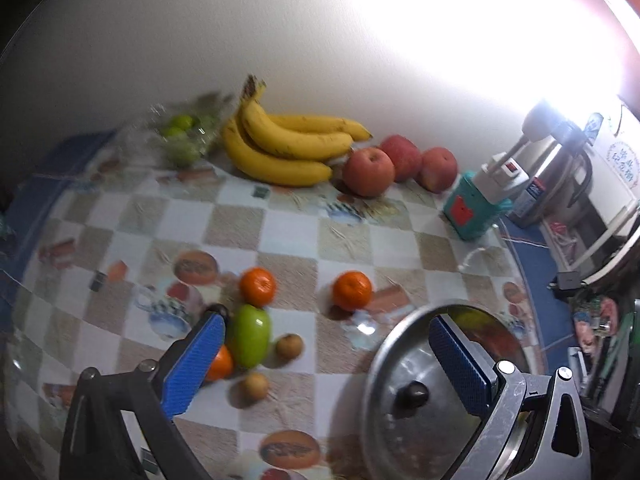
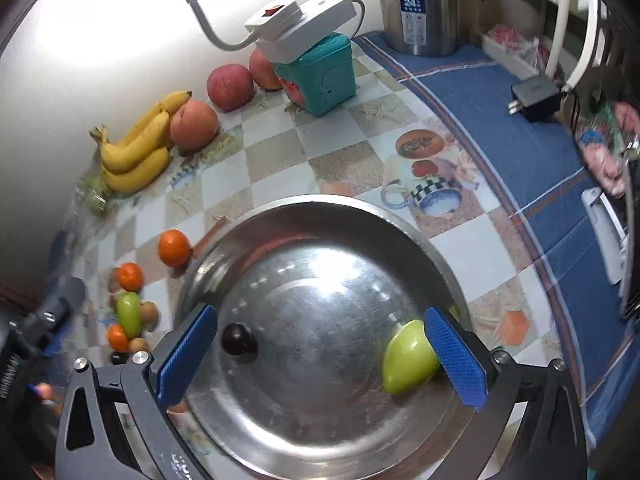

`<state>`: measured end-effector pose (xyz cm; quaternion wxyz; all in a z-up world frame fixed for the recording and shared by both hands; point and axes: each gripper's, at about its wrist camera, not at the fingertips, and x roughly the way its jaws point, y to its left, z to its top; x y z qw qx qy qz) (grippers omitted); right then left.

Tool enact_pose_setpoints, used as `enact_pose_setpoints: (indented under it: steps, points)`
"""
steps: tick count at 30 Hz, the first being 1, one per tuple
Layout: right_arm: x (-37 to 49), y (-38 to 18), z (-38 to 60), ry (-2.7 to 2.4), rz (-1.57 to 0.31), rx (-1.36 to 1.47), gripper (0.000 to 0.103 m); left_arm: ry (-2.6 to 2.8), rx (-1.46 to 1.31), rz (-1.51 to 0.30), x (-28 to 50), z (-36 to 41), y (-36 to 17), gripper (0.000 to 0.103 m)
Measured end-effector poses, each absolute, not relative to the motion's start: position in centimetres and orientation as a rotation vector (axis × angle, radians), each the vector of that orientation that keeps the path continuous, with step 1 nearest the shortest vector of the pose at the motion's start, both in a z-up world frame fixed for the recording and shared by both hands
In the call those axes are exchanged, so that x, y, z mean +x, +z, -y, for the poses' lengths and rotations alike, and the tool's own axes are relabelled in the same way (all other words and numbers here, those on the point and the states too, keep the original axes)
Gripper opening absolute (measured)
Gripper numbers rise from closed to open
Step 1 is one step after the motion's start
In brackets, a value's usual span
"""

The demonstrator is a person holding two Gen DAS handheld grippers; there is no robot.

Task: Organize fruits
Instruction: 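Open both tools to drop the apple and plum into the basin, then move both tools back toward the fruit cluster on the table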

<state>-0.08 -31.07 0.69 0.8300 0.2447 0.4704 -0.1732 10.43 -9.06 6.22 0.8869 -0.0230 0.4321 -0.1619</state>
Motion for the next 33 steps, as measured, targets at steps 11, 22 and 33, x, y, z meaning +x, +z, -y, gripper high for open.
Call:
enact_pose_setpoints:
  steps: [11,22,33]
  points:
    - [0.4,1.6,28.7,-0.503,-0.955,0.309,0.103,-0.139,0.020,-0.822,10.9,6.7,6.3,0.103]
    - [2.1,1.1,25.6,-0.496,-0.992,0.256,0.103,-0.083,-0.008,-0.880,11.8,4.6,5.6,0.103]
    - [4.4,0.6,21.4,-0.324,-1.000,0.322,0.103,-0.123,-0.138,-0.918,12.6,0.2,5.3,0.103]
